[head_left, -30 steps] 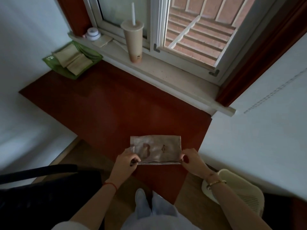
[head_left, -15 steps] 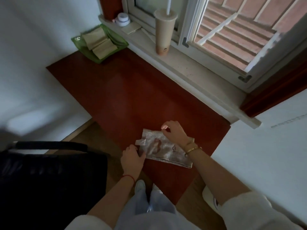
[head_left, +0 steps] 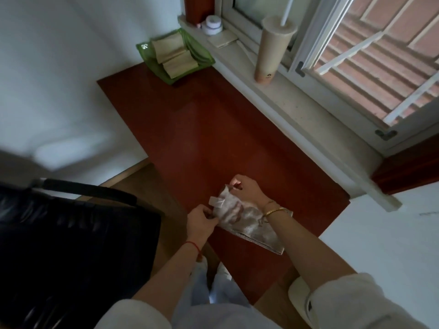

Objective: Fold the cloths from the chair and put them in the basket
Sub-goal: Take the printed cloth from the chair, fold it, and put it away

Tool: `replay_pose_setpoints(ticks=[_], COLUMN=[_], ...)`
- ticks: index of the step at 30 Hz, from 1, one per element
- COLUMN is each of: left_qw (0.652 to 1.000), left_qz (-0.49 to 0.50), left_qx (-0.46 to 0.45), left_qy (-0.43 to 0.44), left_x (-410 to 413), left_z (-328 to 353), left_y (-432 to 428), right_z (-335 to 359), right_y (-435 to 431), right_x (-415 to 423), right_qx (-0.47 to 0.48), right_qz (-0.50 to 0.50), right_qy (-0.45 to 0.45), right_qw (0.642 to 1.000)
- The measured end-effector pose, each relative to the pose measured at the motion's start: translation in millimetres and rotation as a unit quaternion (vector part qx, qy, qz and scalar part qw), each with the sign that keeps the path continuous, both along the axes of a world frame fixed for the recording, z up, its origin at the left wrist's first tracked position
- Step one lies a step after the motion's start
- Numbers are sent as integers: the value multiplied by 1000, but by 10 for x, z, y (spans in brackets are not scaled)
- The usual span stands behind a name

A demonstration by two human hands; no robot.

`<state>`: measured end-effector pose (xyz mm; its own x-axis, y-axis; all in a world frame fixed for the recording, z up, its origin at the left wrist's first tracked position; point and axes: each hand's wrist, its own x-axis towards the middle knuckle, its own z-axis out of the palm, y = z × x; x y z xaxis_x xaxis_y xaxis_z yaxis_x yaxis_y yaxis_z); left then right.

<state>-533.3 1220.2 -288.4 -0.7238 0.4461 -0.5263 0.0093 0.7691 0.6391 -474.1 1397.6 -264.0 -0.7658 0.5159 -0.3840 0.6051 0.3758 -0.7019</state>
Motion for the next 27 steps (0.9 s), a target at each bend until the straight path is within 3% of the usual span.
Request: replay_pose_setpoints(ticks=[6,9,13,20,24,27], left_qw=[994,982,948,877,829,815], left_qz=[-58,-97,-187,-358,-438,-469], left_qx=[95,160,257,258,300,307], left_qy=[-18,15,33,190,177,148], left_x=[-184,-333,-529,-561,-546,-542], left_z=[199,518,1099,2101,2379,2434], left_y=[175,289,424,584,518,490], right_z=[466,775,1207,1804,2006,2059], right_y=[181,255,275,100,-33,-107], right_x=[323,508,744,1095,1324,1479], right_qx=[-56,-69,-58,9,-2,-39], right_qz=[-45,-88,-132,-111,-83,-73], right_qy=[77,136,202,275,296,297], right_qw=[994,984,969,955,952,951])
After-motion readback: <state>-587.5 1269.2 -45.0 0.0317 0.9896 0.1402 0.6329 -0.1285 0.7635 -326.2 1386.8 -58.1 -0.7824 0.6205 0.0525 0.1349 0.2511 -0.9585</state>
